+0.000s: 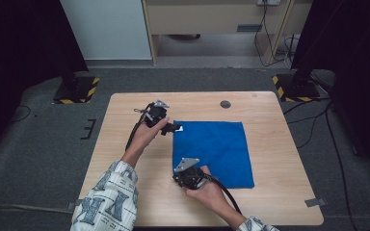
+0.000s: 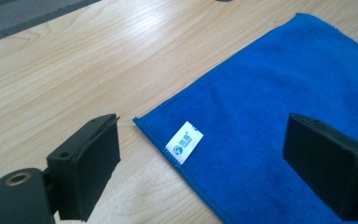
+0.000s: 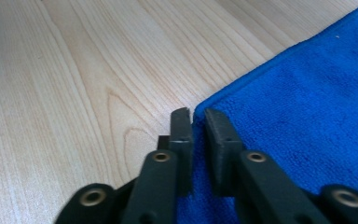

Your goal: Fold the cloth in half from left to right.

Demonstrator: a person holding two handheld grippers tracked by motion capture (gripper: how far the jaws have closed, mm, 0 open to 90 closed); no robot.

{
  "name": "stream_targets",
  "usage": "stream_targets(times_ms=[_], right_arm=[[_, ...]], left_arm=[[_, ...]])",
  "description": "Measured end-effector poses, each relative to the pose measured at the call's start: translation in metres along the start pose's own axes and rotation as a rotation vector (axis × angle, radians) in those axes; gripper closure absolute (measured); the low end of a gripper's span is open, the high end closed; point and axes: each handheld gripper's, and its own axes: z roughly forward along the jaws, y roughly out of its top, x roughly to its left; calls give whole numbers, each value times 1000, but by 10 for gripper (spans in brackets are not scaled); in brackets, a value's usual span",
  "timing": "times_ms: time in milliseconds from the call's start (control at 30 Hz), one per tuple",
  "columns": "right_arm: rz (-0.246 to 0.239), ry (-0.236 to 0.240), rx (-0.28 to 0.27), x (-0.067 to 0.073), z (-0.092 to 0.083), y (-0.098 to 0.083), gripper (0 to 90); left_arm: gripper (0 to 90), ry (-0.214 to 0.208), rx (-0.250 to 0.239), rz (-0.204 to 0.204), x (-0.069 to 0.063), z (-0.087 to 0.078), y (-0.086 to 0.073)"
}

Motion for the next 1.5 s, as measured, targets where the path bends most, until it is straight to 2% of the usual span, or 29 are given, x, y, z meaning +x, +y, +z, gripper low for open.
stream_targets(times_ms=[133, 233, 433, 500, 633, 700, 767, 833, 1100, 1200, 1333, 1500], right_arm=[[19, 26, -41, 2, 0, 1, 862], [15, 49, -49, 7, 1, 3, 863], [-1, 72, -53, 15, 3, 6, 863], [0, 75, -54, 16, 4, 7, 863], [6, 88, -66, 17, 5, 10, 864], [-3, 92, -64, 18, 5, 11, 865], [-12, 94, -62, 20, 5, 11, 865], [-16, 96, -60, 21, 4, 11, 865], [-28, 101, -59, 23, 2, 11, 865], [-27, 101, -59, 23, 2, 11, 864], [-28, 105, -58, 23, 3, 10, 864], [-31, 104, -54, 23, 3, 9, 863]], left_arm=[[113, -6, 9, 0, 2, 3, -2], [145, -10, 18, -5, 4, 9, -4], [225, 64, 64, 4, 13, 20, -11], [280, 57, 65, -3, 16, 25, -13], [302, 81, 77, -1, 20, 31, -16], [308, 93, 70, -17, 23, 34, -18], [317, 103, 74, -14, 25, 36, -19], [358, 114, 78, -20, 27, 37, -20], [363, 120, 116, -20, 30, 48, -26], [350, 143, 130, 0, 28, 51, -27], [348, 130, 123, -14, 31, 52, -28], [366, 125, 116, -11, 30, 52, -29]])
